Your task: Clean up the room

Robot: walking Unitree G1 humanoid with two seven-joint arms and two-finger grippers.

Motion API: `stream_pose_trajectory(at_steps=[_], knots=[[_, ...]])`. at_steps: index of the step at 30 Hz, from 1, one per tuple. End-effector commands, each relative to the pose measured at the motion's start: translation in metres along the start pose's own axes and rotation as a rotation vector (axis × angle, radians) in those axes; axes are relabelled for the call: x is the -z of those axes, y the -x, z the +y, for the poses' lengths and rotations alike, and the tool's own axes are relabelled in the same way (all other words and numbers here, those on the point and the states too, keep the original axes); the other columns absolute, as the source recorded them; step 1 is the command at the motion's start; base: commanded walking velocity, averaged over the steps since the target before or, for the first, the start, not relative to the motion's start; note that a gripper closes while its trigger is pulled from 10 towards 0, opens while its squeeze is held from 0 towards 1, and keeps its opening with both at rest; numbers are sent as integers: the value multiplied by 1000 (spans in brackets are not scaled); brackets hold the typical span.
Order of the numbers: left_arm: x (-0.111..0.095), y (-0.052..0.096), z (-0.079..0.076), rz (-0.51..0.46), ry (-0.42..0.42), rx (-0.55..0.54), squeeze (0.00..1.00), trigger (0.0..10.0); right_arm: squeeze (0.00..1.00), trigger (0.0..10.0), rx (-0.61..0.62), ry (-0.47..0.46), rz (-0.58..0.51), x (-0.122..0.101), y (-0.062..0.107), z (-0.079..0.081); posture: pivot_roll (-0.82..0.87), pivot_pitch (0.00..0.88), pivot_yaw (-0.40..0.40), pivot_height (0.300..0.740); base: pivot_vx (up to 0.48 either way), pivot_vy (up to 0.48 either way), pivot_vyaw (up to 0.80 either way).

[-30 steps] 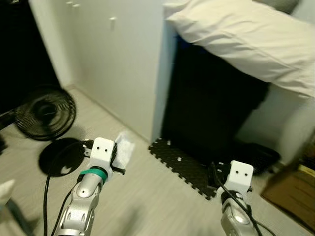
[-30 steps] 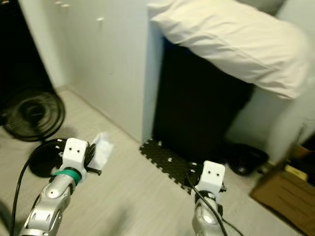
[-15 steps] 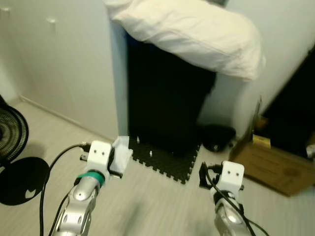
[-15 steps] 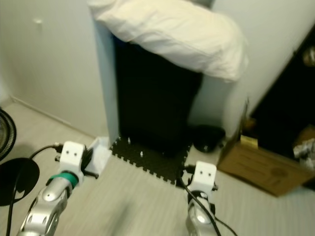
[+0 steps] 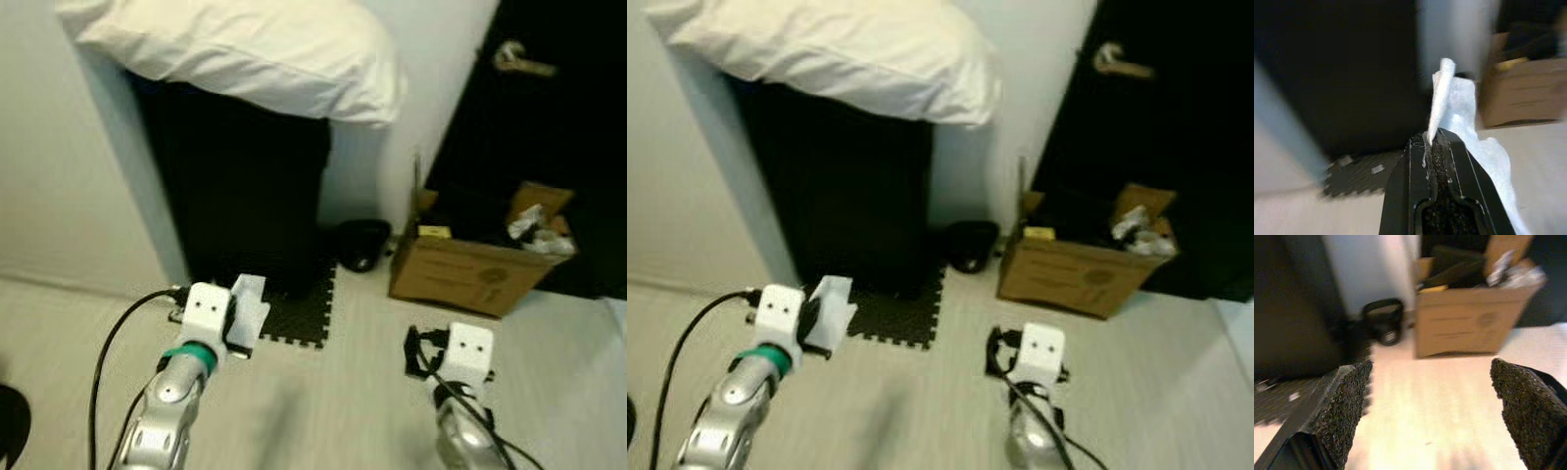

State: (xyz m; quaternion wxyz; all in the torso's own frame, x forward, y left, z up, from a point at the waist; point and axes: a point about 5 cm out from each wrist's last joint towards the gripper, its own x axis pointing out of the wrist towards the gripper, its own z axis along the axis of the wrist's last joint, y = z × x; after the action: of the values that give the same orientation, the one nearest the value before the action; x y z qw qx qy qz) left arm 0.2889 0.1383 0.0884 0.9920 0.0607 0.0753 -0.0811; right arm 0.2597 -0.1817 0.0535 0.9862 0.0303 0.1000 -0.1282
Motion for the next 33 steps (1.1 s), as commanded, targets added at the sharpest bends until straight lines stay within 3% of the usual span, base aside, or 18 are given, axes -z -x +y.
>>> stream_pose_trajectory(at_steps=[1, 33], knots=[[7, 3, 4, 32, -9, -15, 0, 10000, 0, 10000, -2, -5, 17, 3, 2, 2, 82, 0, 48, 740, 0, 0, -800], [5, 4, 3, 11, 21, -40, 0, 10000, 0, 10000, -30, -16, 21, 2, 2, 3, 79, 0, 35, 740, 0, 0, -800]])
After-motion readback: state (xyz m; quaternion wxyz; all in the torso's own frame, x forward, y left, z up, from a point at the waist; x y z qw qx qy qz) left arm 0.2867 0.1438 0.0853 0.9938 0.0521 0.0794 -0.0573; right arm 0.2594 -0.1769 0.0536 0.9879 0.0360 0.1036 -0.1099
